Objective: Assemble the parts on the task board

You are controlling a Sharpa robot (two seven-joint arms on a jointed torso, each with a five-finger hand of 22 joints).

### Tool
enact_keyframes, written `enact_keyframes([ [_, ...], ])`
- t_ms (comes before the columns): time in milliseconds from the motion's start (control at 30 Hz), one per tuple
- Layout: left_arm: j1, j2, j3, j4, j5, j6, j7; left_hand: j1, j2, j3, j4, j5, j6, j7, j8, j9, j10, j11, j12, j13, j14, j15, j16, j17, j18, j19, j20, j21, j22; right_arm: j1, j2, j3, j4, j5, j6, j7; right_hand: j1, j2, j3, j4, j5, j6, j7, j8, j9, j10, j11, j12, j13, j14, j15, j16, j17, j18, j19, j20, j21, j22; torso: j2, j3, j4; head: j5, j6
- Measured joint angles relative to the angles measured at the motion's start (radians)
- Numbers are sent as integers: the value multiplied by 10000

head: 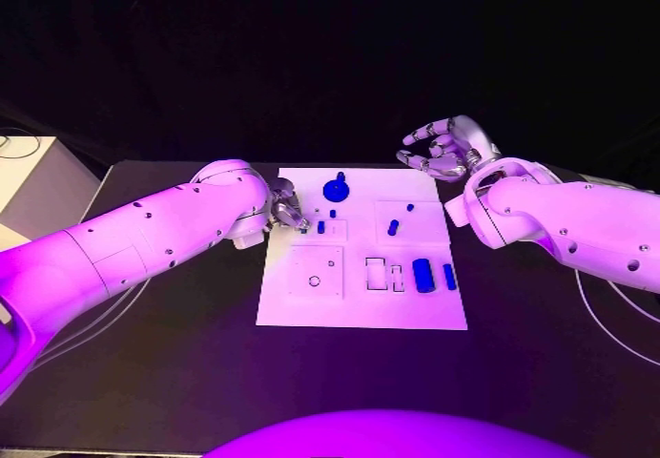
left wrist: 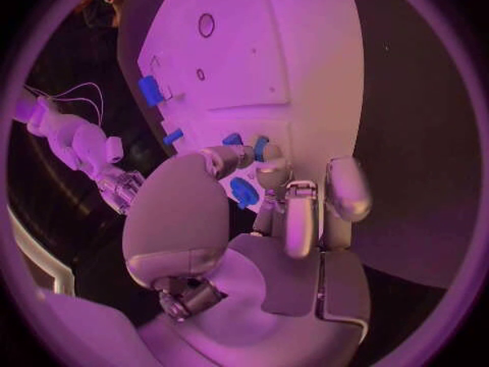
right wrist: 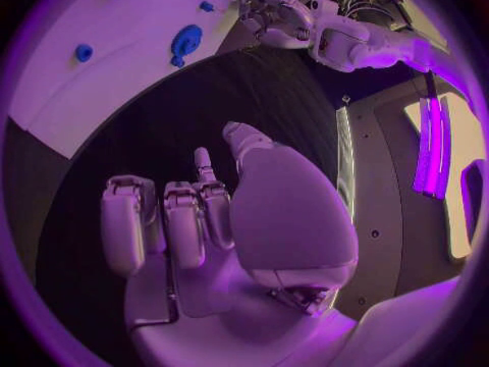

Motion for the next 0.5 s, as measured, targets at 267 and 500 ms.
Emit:
enact_keyframes([
  [267, -2, 7, -22, -9, -8, 5, 41, -69, -40, -21, -21, -34, -8, -7, -41, -26, 0, 0, -38, -20, 0, 1, 0, 0, 1, 0, 0, 0, -40, -4, 4, 0, -2, 0, 7, 0, -2, 2, -1, 0, 0, 0, 0, 0, 0, 0, 0, 0, 0, 0, 0, 0, 0, 0, 0, 0, 0, -1, -15, 0, 21, -37, -45],
  [500, -7, -46, -31, 10, -9, 27, 79, -601, -334, 278, -752, -58, -97, -166, -41, -11, -76, -77, -94, -130, -22, -21, 0, 0, 0, 0, 0, -87, -177, -10, -4, 0, -6, 0, 11, 0, -41, 41, -1, -1, 0, 0, 0, 0, 0, 0, 0, 0, 0, 0, 0, 0, 0, 0, 0, 0, 0, -2, -21, 0, 23, -39, -60],
])
